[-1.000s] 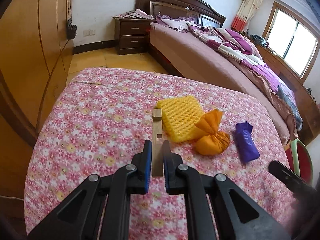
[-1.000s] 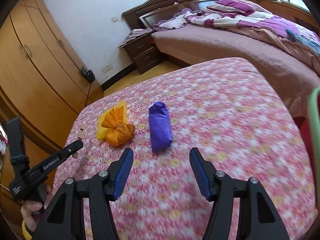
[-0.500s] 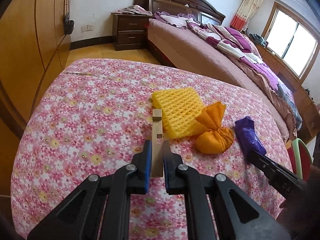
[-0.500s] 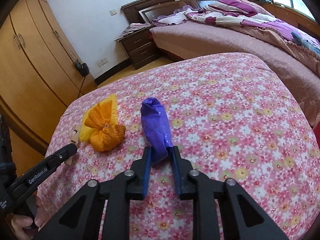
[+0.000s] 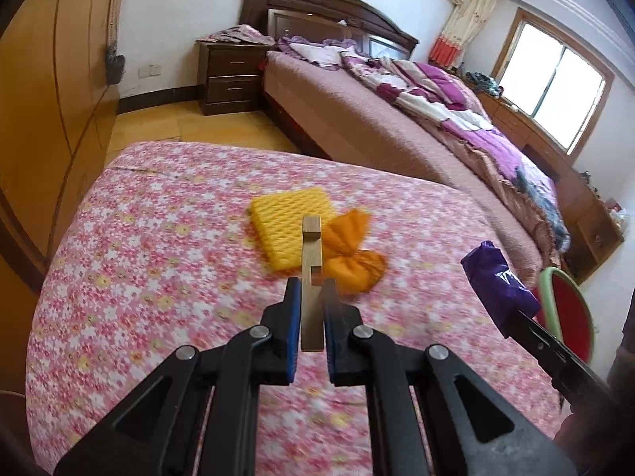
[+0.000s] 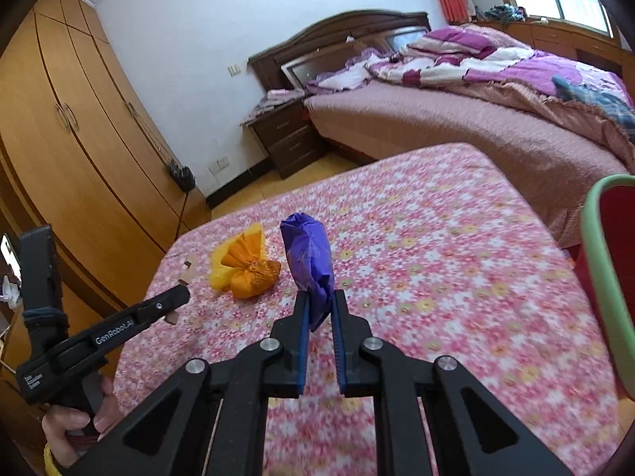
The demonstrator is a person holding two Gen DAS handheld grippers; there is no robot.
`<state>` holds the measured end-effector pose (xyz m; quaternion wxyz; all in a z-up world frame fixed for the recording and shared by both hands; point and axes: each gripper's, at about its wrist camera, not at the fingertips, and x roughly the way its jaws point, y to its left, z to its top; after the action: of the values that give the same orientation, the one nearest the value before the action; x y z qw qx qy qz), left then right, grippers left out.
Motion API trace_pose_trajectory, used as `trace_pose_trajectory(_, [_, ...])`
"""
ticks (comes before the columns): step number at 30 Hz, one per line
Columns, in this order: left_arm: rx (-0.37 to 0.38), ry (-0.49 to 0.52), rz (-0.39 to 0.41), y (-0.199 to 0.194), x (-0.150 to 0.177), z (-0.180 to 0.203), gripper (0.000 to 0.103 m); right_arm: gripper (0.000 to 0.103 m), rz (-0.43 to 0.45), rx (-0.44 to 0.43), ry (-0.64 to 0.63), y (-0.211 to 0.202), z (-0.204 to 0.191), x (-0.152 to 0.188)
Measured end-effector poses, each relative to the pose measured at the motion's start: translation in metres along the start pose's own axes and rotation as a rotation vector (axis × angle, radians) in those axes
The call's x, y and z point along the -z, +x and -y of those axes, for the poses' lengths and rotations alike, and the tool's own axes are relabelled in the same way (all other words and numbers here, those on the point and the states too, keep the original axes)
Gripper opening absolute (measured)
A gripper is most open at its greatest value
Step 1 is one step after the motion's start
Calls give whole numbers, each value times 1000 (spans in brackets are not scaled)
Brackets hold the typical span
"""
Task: Collect trash
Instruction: 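Carry the wooden stick and purple bag over the red bucket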
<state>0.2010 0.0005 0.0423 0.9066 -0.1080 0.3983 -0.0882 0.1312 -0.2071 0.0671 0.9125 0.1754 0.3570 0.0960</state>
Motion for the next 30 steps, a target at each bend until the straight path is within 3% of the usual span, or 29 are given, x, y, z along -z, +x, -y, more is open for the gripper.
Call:
trace_pose_trajectory(12, [124,49,23,-48,18,54,10,12,164,50,57,-99,19,10])
trace_pose_trajectory(22, [241,184,20,-75,29,127,10,12,273,114,132,-166,64,24])
trace_pose_trajectory(30, [317,285,-2,-74,32,190,10,12,322,171,195,-195,105,32])
